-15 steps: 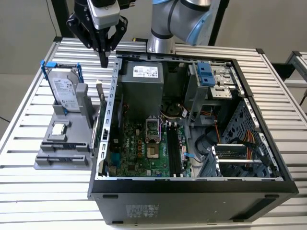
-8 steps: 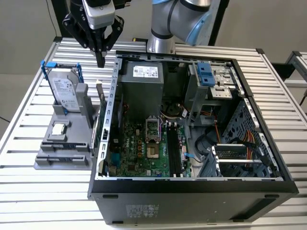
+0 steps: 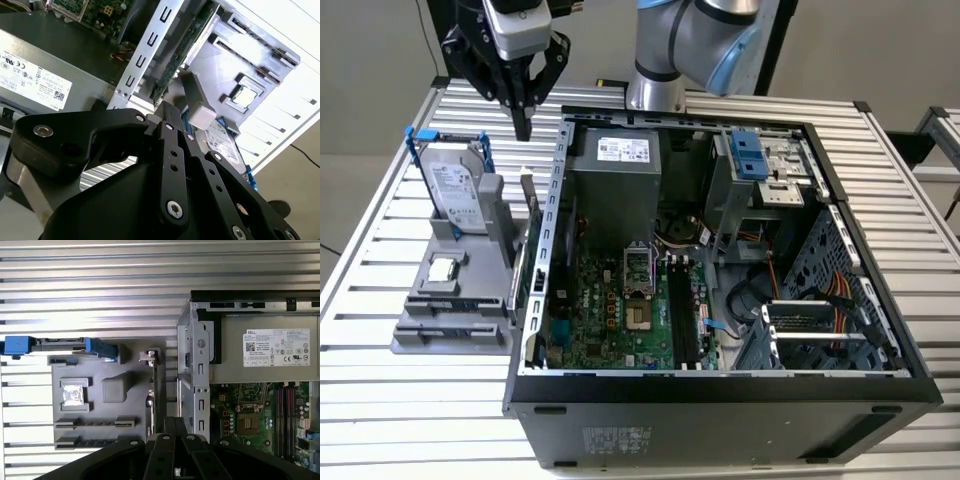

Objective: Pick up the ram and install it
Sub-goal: 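Reach for the ram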

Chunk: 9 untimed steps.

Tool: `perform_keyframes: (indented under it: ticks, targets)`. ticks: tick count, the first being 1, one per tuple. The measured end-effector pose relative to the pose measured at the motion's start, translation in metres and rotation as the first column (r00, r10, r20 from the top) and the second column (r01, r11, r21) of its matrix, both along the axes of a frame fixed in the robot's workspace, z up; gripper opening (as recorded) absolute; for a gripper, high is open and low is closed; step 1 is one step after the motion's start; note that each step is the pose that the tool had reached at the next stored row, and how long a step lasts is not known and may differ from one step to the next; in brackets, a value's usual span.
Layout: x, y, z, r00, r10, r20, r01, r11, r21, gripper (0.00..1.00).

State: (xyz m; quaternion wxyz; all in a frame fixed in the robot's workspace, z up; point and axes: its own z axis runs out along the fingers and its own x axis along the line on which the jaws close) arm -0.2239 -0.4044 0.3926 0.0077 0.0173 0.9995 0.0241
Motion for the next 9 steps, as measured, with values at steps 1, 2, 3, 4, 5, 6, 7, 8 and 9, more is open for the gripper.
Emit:
perform_keyframes:
  ticks: [1, 2, 3, 4, 5, 6, 7, 8, 9]
  targets:
    - [-0.0008, 0.0000, 0.0000, 1.0000, 0.008, 0.0000, -0.008, 1.0000, 0.0000, 0.00]
    - [-0.0016, 0.0001, 0.0000, 0.9999, 0.014, 0.0000, -0.014, 0.9999, 0.0000, 0.00]
    - [-0.0024, 0.0002, 0.0000, 0.9998, 0.019, 0.0000, -0.019, 0.9998, 0.0000, 0.00]
    - [-0.0032, 0.0003, 0.0000, 0.9998, 0.021, 0.0000, -0.021, 0.9998, 0.0000, 0.00]
    - [-0.0042, 0.0004, 0.0000, 0.9998, 0.022, 0.0000, -0.022, 0.9998, 0.0000, 0.00]
    - [-0.0052, 0.0004, 0.0000, 0.9997, 0.023, 0.0000, -0.023, 0.9997, 0.0000, 0.00]
    - [-0.0063, 0.0005, 0.0000, 0.9997, 0.023, 0.0000, -0.023, 0.9997, 0.0000, 0.00]
    - [-0.0076, 0.0005, 0.0000, 0.9997, 0.023, 0.0000, -0.023, 0.9997, -0.0001, 0.00]
    - [-0.0090, 0.0005, 0.0000, 0.9997, 0.023, 0.0000, -0.023, 0.9997, 0.0000, 0.00]
